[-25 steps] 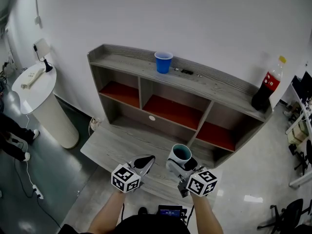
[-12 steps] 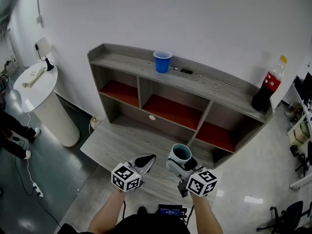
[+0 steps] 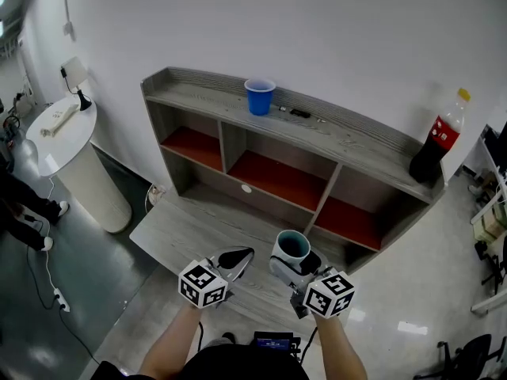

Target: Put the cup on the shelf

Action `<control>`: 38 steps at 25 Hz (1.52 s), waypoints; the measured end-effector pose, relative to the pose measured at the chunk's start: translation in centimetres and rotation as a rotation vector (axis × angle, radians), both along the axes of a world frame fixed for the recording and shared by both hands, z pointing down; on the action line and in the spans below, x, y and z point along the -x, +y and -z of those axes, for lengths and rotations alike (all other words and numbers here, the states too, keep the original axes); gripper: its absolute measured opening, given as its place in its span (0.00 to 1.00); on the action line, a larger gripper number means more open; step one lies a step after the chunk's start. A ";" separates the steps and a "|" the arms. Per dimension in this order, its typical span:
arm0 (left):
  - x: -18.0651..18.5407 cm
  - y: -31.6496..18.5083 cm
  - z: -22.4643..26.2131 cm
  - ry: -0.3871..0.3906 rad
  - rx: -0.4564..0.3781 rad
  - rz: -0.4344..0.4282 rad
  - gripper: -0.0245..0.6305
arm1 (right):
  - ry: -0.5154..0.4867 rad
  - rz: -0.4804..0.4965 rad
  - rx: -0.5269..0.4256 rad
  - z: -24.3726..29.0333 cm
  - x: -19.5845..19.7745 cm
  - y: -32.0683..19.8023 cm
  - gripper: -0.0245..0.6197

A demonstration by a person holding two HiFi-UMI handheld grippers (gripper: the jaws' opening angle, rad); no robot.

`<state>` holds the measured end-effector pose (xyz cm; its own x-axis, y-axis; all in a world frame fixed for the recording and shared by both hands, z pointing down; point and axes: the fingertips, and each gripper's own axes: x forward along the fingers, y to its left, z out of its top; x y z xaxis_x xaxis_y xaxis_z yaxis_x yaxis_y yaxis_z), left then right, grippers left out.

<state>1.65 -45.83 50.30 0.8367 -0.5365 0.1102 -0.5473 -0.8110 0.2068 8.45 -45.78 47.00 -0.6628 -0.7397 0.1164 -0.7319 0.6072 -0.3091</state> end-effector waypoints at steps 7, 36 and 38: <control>-0.6 -0.9 1.0 -0.053 -0.034 0.007 0.02 | 0.016 0.052 -0.049 2.3 0.9 -1.7 0.60; -0.2 -17.1 7.7 -0.011 -0.051 -0.013 0.04 | 0.097 -0.241 -0.159 7.7 0.8 -19.2 0.60; -0.3 -17.8 7.6 -0.016 -0.051 -0.014 0.04 | 0.106 -0.253 -0.152 7.4 0.7 -20.1 0.60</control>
